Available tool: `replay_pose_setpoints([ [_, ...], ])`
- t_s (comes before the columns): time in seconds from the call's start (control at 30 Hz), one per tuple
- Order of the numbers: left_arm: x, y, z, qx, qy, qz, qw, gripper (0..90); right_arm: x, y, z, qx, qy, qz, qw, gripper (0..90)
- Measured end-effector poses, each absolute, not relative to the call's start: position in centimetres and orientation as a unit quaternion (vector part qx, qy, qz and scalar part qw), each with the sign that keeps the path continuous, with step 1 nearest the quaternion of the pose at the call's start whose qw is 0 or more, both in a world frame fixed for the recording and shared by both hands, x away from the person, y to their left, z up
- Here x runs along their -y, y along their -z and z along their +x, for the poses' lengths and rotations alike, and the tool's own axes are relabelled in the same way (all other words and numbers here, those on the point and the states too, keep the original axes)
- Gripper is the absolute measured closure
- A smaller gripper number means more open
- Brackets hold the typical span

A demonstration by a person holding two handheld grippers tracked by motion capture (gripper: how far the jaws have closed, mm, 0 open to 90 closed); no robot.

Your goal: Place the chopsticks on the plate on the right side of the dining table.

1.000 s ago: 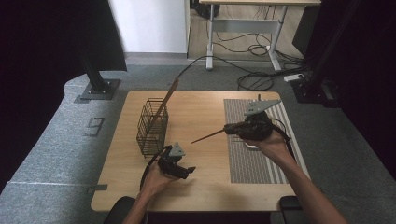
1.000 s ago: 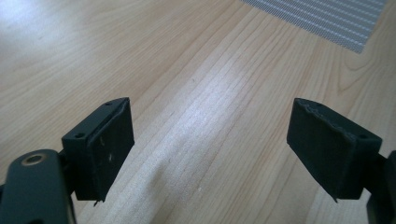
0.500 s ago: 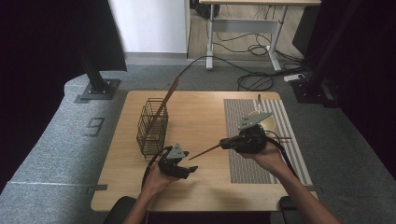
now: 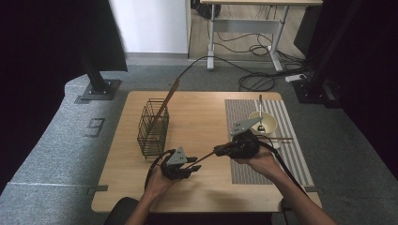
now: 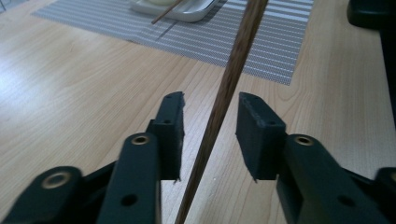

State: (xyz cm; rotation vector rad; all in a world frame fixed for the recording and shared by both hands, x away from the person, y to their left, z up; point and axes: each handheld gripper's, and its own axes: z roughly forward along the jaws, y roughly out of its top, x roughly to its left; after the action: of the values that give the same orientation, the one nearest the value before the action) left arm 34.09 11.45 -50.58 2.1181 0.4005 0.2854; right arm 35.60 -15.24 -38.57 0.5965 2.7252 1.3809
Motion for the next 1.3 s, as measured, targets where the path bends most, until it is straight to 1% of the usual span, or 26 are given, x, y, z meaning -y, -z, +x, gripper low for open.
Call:
replay_pose_setpoints([
  [0.23, -11.3, 50.5, 33.8, -0.141, -0.122, 0.863, 0.470, 80.5, 15.1, 38.7, 35.7, -0.875, -0.446, 0.189, 0.004, 82.2],
  [0.37, -11.3, 50.4, 33.6, -0.123, -0.123, 0.864, 0.473, 83.2, 15.2, 38.6, 35.8, -0.871, -0.453, 0.191, 0.002, 80.9],
  [0.53, -11.3, 50.4, 33.4, -0.110, -0.124, 0.863, 0.478, 85.1, 15.3, 38.5, 35.8, -0.872, -0.451, 0.189, 0.023, 76.5],
  [0.57, -11.3, 50.3, 33.4, -0.109, -0.122, 0.863, 0.478, 85.1, 15.3, 38.5, 35.8, -0.872, -0.451, 0.189, 0.028, 74.4],
  [0.67, -11.2, 50.4, 33.4, -0.108, -0.119, 0.866, 0.473, 85.2, 15.3, 38.4, 35.9, -0.867, -0.456, 0.193, 0.044, 60.7],
  [0.77, -11.0, 50.6, 33.4, -0.108, -0.116, 0.872, 0.464, 85.2, 15.1, 38.4, 36.0, -0.859, -0.469, 0.196, 0.057, 49.7],
  [0.87, -10.9, 50.7, 33.5, -0.110, -0.111, 0.875, 0.458, 85.2, 14.7, 38.3, 36.1, -0.853, -0.476, 0.202, 0.077, 41.4],
  [1.07, -11.0, 50.7, 33.6, -0.114, -0.106, 0.874, 0.461, 85.1, 14.1, 39.0, 36.6, -0.860, -0.434, 0.228, 0.144, 31.5],
  [1.13, -11.1, 50.7, 33.6, -0.116, -0.109, 0.874, 0.460, 85.2, 14.2, 39.3, 36.7, -0.862, -0.418, 0.235, 0.163, 30.7],
  [1.3, -11.3, 50.6, 33.7, -0.117, -0.107, 0.867, 0.472, 85.2, 14.7, 39.4, 36.8, -0.863, -0.405, 0.234, 0.190, 30.7],
])
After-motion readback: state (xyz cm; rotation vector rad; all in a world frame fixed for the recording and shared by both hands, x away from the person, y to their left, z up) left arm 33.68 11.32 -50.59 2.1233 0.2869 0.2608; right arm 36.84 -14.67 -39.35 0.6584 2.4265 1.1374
